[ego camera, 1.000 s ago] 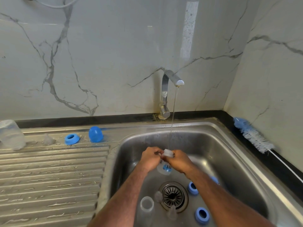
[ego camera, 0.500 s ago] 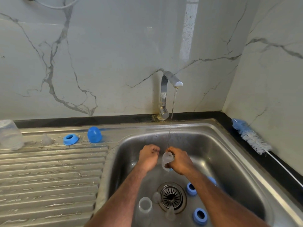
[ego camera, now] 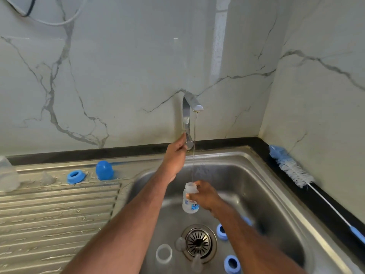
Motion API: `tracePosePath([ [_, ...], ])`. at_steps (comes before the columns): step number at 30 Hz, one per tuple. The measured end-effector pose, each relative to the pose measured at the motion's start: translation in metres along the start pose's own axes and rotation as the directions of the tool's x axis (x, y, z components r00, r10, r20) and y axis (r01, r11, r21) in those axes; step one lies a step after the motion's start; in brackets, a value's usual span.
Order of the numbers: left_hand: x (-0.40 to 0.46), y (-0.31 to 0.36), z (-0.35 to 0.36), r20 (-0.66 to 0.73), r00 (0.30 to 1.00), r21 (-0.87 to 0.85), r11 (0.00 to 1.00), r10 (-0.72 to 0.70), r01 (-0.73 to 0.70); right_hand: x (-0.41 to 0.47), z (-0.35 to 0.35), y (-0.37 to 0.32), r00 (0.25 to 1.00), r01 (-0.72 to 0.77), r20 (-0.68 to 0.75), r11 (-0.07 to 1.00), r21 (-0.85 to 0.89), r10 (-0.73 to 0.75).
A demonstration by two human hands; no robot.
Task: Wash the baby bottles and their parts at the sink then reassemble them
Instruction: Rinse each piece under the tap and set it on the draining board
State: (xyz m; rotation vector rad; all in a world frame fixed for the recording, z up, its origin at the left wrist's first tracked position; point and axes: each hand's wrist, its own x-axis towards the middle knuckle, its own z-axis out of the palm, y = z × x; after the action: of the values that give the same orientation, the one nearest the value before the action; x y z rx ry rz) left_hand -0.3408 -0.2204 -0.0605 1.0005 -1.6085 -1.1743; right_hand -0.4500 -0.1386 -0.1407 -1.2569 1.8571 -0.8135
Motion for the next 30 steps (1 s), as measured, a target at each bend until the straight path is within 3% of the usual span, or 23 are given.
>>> tracePosePath([
  [6, 0.012, 0.001, 0.007, -0.021, 0.998, 0.146, 0.988, 0.058, -0.055, 0.001, 0.001, -0.004, 0.998, 0.005, 0.061, 0.999, 0.036, -0.007],
  [11, 0.007, -0.004, -0.003, 0.084, 0.994, 0.365, 0.926, 0.073, -0.099, -0.007, -0.002, -0.008, 0.993, -0.082, 0.092, 0.989, 0.125, 0.071],
  [14, -0.007, -0.026, -0.003, 0.079, 0.996, 0.488, 0.870, 0.038, -0.072, -0.008, -0.003, -0.004, 0.988, -0.032, 0.143, 0.991, -0.126, 0.051],
  [17, -0.026, -0.053, -0.010, 0.065, 0.997, 0.553, 0.833, -0.044, 0.001, -0.001, -0.004, 0.006, 0.999, 0.050, 0.009, 0.917, -0.396, -0.051],
  [20, -0.042, -0.069, -0.020, 0.043, 0.996, 0.596, 0.802, -0.073, 0.034, -0.002, -0.001, 0.005, 0.988, 0.107, -0.043, 0.863, -0.494, -0.147],
  [27, -0.071, -0.062, -0.038, 0.027, 0.997, 0.641, 0.767, -0.066, 0.033, -0.010, 0.014, -0.012, 0.954, 0.212, 0.021, 0.625, -0.751, -0.299],
  [30, -0.085, -0.052, -0.050, 0.023, 0.998, 0.585, 0.810, -0.060, 0.035, -0.010, 0.012, -0.012, 0.962, 0.197, 0.039, 0.587, -0.785, -0.270],
])
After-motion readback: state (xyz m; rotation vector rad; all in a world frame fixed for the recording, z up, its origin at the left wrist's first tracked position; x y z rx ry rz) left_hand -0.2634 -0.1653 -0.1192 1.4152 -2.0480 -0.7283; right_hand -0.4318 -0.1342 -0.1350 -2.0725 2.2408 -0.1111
